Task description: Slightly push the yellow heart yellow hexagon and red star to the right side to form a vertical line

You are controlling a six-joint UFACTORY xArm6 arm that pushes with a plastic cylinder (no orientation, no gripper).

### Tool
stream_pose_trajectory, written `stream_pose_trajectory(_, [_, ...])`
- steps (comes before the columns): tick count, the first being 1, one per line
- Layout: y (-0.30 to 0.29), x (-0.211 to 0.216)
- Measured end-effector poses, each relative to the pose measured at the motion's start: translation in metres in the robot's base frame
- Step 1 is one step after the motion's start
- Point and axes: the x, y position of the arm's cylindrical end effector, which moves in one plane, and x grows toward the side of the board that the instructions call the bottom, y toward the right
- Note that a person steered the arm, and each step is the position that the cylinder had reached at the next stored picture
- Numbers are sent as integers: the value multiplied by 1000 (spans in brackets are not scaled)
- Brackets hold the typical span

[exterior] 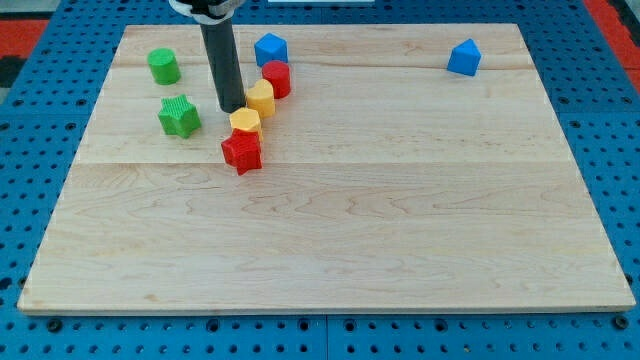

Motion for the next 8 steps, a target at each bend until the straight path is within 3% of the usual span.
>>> stream_pose_trajectory(1, [-52, 36])
stream_pose_trajectory(3, [-40, 71])
stream_pose_trajectory(6, [6, 71])
stream_pose_trajectory(8, [-9, 50])
